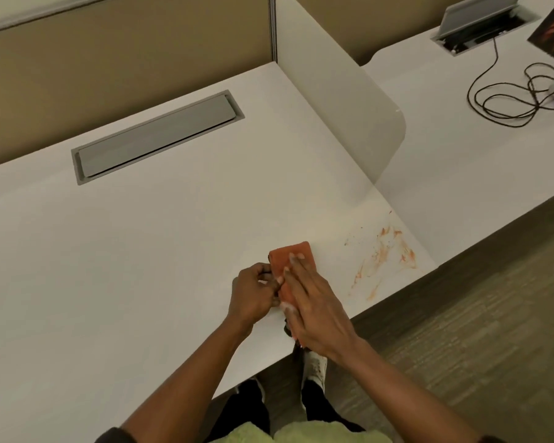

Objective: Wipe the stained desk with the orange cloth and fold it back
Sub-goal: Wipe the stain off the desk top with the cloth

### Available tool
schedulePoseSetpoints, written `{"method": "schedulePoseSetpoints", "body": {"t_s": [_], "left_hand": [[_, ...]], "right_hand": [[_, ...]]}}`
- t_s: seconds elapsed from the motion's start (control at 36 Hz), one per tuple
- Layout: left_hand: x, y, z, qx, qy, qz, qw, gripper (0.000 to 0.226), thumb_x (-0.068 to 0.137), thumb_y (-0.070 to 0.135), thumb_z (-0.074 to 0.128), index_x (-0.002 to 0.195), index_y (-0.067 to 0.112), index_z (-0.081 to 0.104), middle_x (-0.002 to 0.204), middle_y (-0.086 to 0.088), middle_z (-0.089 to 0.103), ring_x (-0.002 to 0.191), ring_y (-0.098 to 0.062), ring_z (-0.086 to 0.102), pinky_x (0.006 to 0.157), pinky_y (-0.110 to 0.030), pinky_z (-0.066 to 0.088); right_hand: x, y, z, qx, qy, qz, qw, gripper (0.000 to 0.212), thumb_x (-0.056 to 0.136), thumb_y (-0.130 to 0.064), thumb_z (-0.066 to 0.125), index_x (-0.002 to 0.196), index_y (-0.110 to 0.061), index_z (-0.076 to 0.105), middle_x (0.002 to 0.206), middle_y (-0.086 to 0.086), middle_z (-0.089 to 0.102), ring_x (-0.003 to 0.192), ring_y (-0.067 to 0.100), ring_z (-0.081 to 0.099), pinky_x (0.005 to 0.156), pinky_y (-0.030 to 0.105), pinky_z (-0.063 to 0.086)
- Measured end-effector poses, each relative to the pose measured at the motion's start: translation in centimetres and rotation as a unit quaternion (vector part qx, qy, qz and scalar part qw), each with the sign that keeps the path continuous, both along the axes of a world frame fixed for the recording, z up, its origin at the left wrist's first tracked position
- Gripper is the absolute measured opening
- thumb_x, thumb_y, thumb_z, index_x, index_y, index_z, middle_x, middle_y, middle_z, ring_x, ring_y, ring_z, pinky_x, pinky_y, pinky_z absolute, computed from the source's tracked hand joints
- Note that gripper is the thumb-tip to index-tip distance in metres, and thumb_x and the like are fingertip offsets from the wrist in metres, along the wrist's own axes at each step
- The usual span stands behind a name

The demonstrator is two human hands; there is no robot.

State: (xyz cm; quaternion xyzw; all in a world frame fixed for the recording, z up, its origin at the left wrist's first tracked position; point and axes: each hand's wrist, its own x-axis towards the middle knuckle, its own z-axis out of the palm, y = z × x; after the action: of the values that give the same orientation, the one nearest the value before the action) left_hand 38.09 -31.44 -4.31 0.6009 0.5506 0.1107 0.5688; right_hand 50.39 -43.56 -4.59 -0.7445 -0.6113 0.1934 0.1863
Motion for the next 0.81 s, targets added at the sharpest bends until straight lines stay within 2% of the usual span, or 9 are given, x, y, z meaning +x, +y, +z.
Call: {"method": "schedulePoseSetpoints", "body": {"t_s": [0.11, 0.17, 0.25, 0.33, 0.47, 0.56, 0.67, 0.75, 0.81], "left_hand": [[-1.1, 0.9, -0.1, 0.104, 0.088, -0.017, 0.991, 0.018, 0.101, 0.023, 0.078, 0.117, 0.015, 0.081, 0.099, 0.002, 0.081, 0.085, -0.018, 0.08, 0.083, -0.039, 0.069], [-1.6, 1.3, -0.2, 0.144, 0.134, -0.01, 0.98, 0.017, 0.102, 0.019, 0.076, 0.118, 0.016, 0.08, 0.108, 0.0, 0.082, 0.094, -0.02, 0.078, 0.092, -0.038, 0.064], [-2.1, 1.8, -0.5, 0.199, 0.184, -0.004, 0.962, 0.02, 0.104, 0.022, 0.073, 0.124, 0.02, 0.076, 0.116, 0.003, 0.079, 0.099, -0.014, 0.07, 0.088, -0.029, 0.053], [-2.6, 2.1, -1.2, 0.236, 0.18, -0.019, 0.955, 0.016, 0.105, 0.018, 0.069, 0.12, 0.018, 0.074, 0.115, 0.002, 0.077, 0.099, -0.015, 0.067, 0.086, -0.032, 0.053], [-3.1, 1.3, -2.2, 0.328, 0.183, -0.102, 0.921, 0.014, 0.104, 0.01, 0.068, 0.116, 0.013, 0.073, 0.121, -0.004, 0.069, 0.115, -0.025, 0.064, 0.078, -0.035, 0.055], [-3.1, 0.4, -2.9, 0.365, 0.198, -0.15, 0.897, 0.026, 0.1, 0.01, 0.074, 0.125, 0.007, 0.073, 0.139, -0.012, 0.068, 0.13, -0.035, 0.063, 0.094, -0.049, 0.063], [-3.2, -1.0, -4.1, 0.355, 0.199, -0.178, 0.896, 0.039, 0.106, 0.017, 0.067, 0.143, 0.006, 0.065, 0.164, -0.015, 0.053, 0.152, -0.038, 0.049, 0.121, -0.052, 0.042], [-3.2, -1.6, -4.6, 0.33, 0.189, -0.17, 0.909, 0.044, 0.112, 0.024, 0.055, 0.154, 0.01, 0.056, 0.175, -0.009, 0.039, 0.162, -0.032, 0.035, 0.129, -0.044, 0.024], [-3.4, -1.9, -5.0, 0.322, 0.184, -0.171, 0.913, 0.049, 0.114, 0.03, 0.045, 0.16, 0.013, 0.049, 0.179, -0.004, 0.03, 0.167, -0.026, 0.025, 0.131, -0.04, 0.018]], "right_hand": [[-1.8, 1.0, -1.5, -0.022, -0.034, 0.007, 0.999, 0.069, 0.109, -0.049, 0.031, 0.166, -0.01, 0.018, 0.176, 0.011, 0.005, 0.164, 0.023, -0.004, 0.131, 0.049, 0.018], [-2.4, 2.1, -1.8, -0.034, -0.073, 0.005, 0.997, 0.073, 0.108, -0.05, 0.03, 0.166, -0.009, 0.015, 0.175, 0.015, 0.005, 0.164, 0.027, -0.003, 0.132, 0.05, 0.014], [-2.9, 3.9, -2.0, -0.052, -0.102, -0.017, 0.993, 0.079, 0.106, -0.046, 0.036, 0.166, -0.005, 0.005, 0.174, 0.019, -0.002, 0.163, 0.032, -0.006, 0.133, 0.051, 0.008], [-2.9, 5.2, -1.9, -0.071, -0.111, -0.038, 0.991, 0.082, 0.106, -0.04, 0.041, 0.166, -0.007, -0.004, 0.174, 0.018, -0.009, 0.162, 0.035, -0.009, 0.133, 0.051, 0.004], [-3.6, 3.7, -1.8, -0.102, -0.112, -0.065, 0.986, 0.091, 0.102, -0.027, 0.052, 0.165, -0.011, -0.013, 0.173, 0.016, -0.017, 0.16, 0.037, -0.017, 0.131, 0.057, 0.005], [-5.0, 0.6, -1.9, -0.109, -0.127, -0.081, 0.983, 0.092, 0.1, -0.024, 0.051, 0.164, -0.007, -0.013, 0.172, 0.023, -0.014, 0.159, 0.045, -0.013, 0.129, 0.061, 0.01], [-5.3, -2.1, -1.9, -0.123, -0.124, -0.072, 0.982, 0.094, 0.097, -0.022, 0.054, 0.164, -0.002, -0.008, 0.171, 0.029, -0.008, 0.159, 0.047, -0.007, 0.128, 0.061, 0.014], [-3.0, -0.1, -1.7, -0.104, -0.12, -0.097, 0.983, 0.081, 0.093, -0.013, 0.03, 0.164, -0.005, -0.007, 0.172, 0.026, -0.004, 0.16, 0.044, -0.003, 0.129, 0.059, 0.016], [-0.6, 2.5, -1.4, -0.096, -0.105, -0.135, 0.981, 0.079, 0.092, -0.009, 0.023, 0.162, -0.006, -0.012, 0.172, 0.024, -0.007, 0.161, 0.041, -0.008, 0.131, 0.057, 0.01]]}}
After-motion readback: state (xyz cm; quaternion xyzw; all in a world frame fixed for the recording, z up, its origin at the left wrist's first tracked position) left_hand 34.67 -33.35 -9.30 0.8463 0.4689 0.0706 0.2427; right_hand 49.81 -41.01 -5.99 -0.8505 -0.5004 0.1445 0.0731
